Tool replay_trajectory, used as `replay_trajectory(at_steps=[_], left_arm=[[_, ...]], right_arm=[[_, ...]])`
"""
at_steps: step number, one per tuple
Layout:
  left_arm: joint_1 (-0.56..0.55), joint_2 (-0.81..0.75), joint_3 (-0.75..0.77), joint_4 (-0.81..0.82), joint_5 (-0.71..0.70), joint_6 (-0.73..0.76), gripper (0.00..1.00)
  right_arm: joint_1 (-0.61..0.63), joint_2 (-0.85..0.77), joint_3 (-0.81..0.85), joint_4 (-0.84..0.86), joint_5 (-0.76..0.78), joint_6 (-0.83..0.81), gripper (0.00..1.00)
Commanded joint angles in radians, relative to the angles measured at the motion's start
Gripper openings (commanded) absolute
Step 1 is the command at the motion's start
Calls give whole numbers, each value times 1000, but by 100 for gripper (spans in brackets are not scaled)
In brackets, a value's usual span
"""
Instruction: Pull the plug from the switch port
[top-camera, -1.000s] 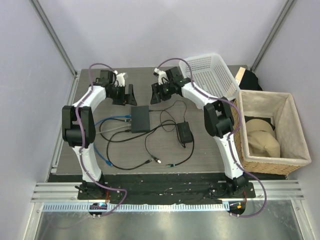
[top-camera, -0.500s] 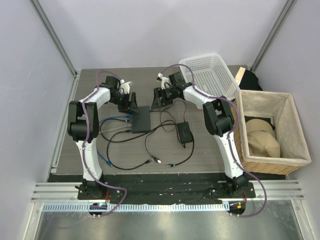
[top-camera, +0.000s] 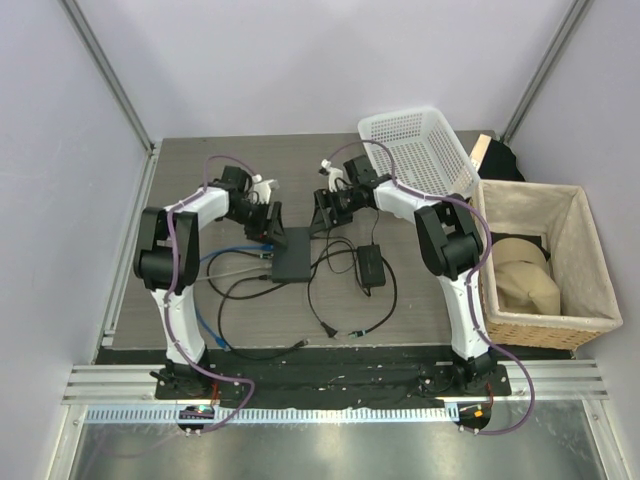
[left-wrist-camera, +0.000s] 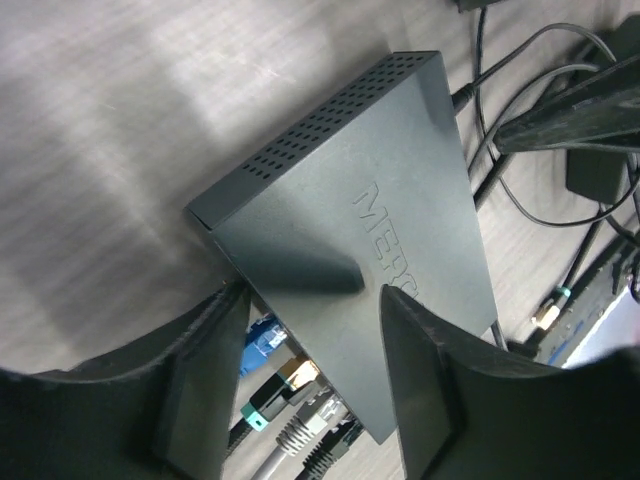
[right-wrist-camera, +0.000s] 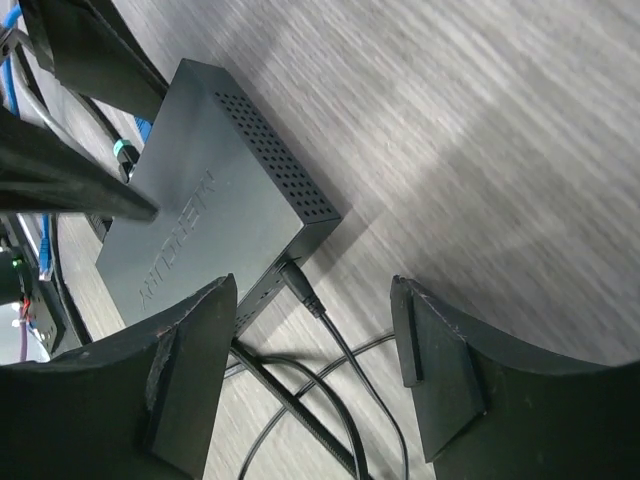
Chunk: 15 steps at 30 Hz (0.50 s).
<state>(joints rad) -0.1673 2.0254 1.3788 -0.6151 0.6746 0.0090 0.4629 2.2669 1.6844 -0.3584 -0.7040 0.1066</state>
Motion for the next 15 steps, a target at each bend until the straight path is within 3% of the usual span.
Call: replay_trajectory(at_steps=[1,11,15], left_arm=[[-6,-56,-64,9,-23,-43,64],[-24,-343,-51,31,-10,23,74],[-69,-338,-38,-8,-33,4,56]], right_arm=[[3,-52,0,-59,96,-33,73],[-47,-230,181,-143,202,-179,84],[-82,-277,179,-182,208,-188,84]])
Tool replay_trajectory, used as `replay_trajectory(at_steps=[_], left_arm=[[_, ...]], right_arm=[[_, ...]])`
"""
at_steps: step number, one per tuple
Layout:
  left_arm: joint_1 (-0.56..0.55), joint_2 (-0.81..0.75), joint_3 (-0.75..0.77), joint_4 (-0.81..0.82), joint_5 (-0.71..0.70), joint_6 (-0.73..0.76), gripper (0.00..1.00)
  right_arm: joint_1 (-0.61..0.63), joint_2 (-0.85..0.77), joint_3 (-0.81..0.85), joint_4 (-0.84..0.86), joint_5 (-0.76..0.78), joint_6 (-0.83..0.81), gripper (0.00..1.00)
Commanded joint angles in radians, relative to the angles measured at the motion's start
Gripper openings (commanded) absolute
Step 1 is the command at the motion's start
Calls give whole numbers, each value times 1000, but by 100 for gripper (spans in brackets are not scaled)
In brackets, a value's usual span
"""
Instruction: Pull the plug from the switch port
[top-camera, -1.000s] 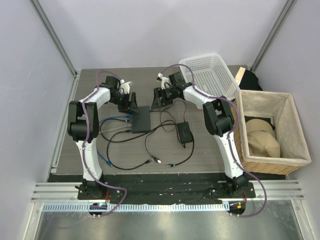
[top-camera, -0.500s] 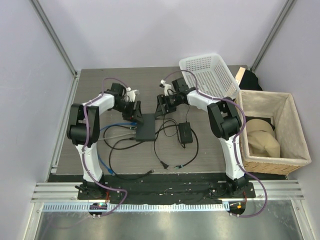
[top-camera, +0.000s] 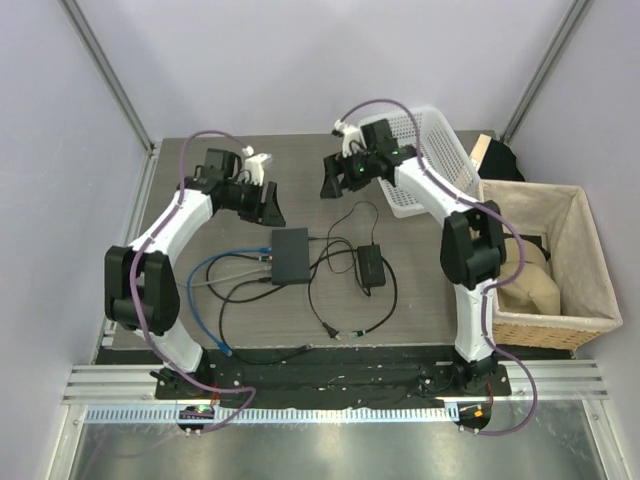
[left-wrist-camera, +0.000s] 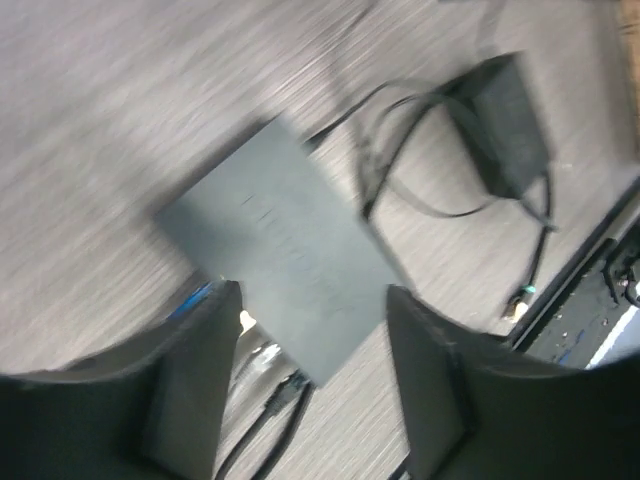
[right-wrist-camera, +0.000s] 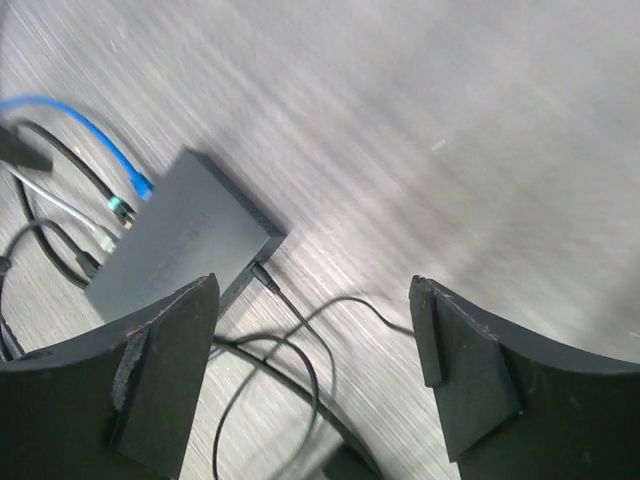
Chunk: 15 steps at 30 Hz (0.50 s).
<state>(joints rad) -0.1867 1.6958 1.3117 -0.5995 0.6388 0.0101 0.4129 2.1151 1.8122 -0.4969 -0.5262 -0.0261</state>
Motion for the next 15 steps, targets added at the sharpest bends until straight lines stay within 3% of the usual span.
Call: replay_trajectory(at_steps=[1,2,3,6,11,15], left_arm=[[-50,23,29,-23,10,-31,52],[-48,42,27,-23,18,-79,47],[-49,57,23,-19,36,-97,36],[-50,119,0,10,65,-133,23],[-50,182,9,23,18,-148,8],[-48,241,49,-11,27,-168,7]], right_arm=[[-37,-130,49,-49,40,-87,84],[-40,-141,42,-51,41,-109,83],[-42,-147,38,-52,35,-138,79],[-36,-158,21,-55,31,-202,77],[-28,-181,-34,-54,49,-230,77],[-6,-179,-73,-46,77,-244,78]])
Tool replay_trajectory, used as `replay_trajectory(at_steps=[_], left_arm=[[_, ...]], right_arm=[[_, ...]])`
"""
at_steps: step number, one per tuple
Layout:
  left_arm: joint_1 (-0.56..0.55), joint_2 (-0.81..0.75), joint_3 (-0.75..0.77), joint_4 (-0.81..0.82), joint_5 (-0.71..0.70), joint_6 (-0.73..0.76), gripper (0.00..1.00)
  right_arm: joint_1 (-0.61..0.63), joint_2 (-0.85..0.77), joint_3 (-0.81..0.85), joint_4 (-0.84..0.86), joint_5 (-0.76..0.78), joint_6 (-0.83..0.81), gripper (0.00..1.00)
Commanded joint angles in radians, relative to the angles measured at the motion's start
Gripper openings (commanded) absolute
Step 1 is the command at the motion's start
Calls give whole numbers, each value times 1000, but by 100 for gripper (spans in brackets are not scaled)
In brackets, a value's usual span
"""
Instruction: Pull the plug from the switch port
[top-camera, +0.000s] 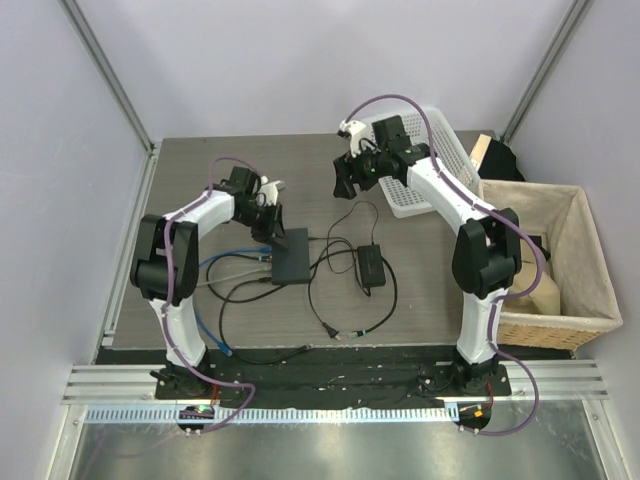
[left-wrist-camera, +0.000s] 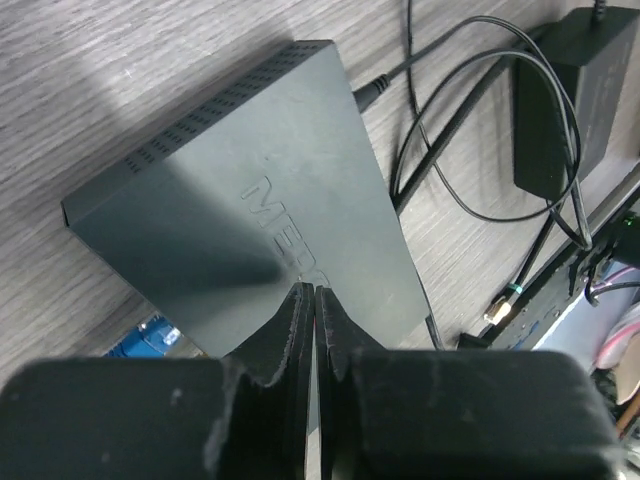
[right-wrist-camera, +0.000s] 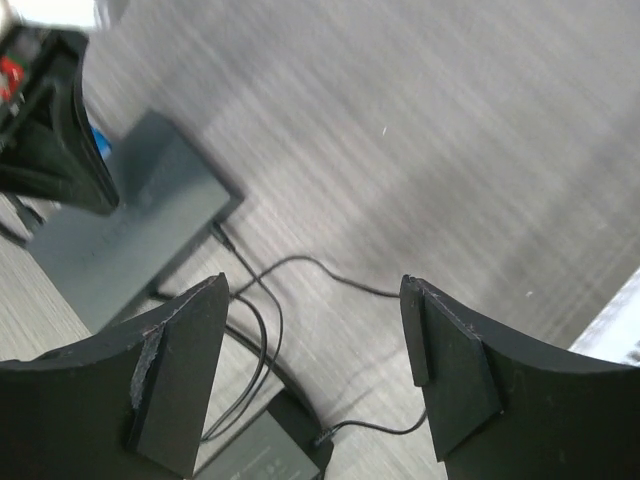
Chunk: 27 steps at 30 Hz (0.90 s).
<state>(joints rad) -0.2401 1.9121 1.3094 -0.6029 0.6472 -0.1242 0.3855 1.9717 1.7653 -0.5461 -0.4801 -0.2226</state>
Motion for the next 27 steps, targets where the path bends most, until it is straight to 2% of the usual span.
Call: replay_trajectory(at_steps=[1,6,10,14,19,27], left_arm=[[4,37,50,0,-3,-40,7],[2,94,59,-20,-125,-63,5],[4,106,21,-15,-161,-69,5],[2,113,-15,2,-196,-66,5],[1,149,-2,-28,-215,-58,4],[-2,200,-16,-1,-199,-103,1]], right_arm=[[30,-36,-45,5,32,-55,78],[50,-39,-64,-31,-2,-87,79],[62,-13,-55,-96,-25,-193,78],[67,-10,-70,-115,-95,-280,72],[98,39,-61,-135,-89,-380,65],[162,128,-26,-129,5,-514,57]])
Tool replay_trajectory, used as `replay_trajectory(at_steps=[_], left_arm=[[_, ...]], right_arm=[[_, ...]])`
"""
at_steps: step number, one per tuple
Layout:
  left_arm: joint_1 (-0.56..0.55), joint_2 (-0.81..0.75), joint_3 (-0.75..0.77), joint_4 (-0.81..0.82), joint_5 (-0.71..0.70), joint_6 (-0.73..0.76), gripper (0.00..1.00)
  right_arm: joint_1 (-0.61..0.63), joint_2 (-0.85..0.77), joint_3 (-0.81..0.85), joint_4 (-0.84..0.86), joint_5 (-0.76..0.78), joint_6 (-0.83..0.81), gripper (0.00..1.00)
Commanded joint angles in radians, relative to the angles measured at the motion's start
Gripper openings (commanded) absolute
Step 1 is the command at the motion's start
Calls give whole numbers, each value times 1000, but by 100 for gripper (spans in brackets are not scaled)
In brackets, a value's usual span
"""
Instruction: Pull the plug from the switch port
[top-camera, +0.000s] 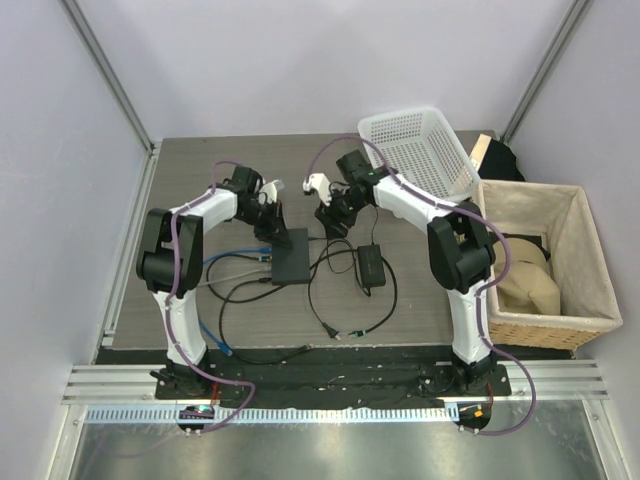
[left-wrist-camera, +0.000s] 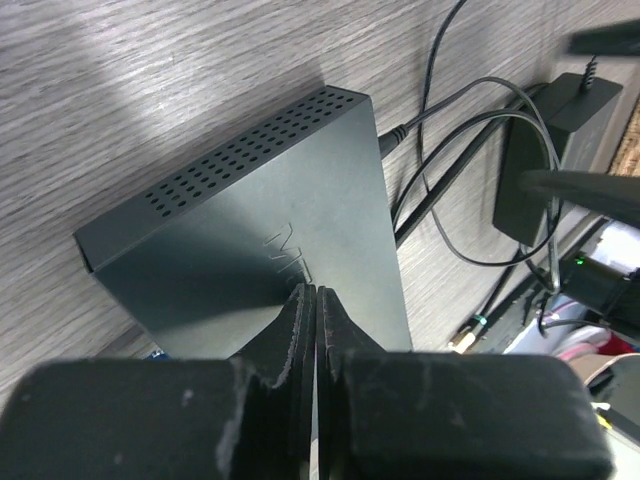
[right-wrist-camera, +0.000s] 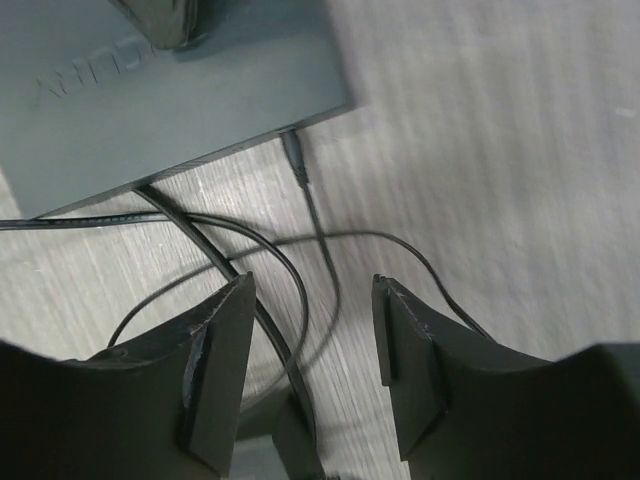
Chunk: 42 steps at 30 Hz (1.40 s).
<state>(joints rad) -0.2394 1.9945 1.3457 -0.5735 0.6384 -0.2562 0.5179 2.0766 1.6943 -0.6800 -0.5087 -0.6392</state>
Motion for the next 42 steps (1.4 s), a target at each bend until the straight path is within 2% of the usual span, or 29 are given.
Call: replay_trajectory(at_steps=[1,5,12,22,30,42], left_arm=[[-5,125,-48,-35,-197,31,0],[-11,150,-31,-45,-200,34,0],[-17,152,-36,-43,-209,32,0],[17,181,-26,-74,-180,12,0],[18,190,-25,-72,-166,12,0],[17,185,-26,-75,-178,18,0]], right_arm=[[37,33,45,11,42,-100,57],[67,50,44,52,90,-106,54],[90,8,-76,256,128,-97,53],[93,2,-139,329,95,-151,53],[94,19,-151,379,59,-169,62],[114,71,-104,361,1,-198,50]])
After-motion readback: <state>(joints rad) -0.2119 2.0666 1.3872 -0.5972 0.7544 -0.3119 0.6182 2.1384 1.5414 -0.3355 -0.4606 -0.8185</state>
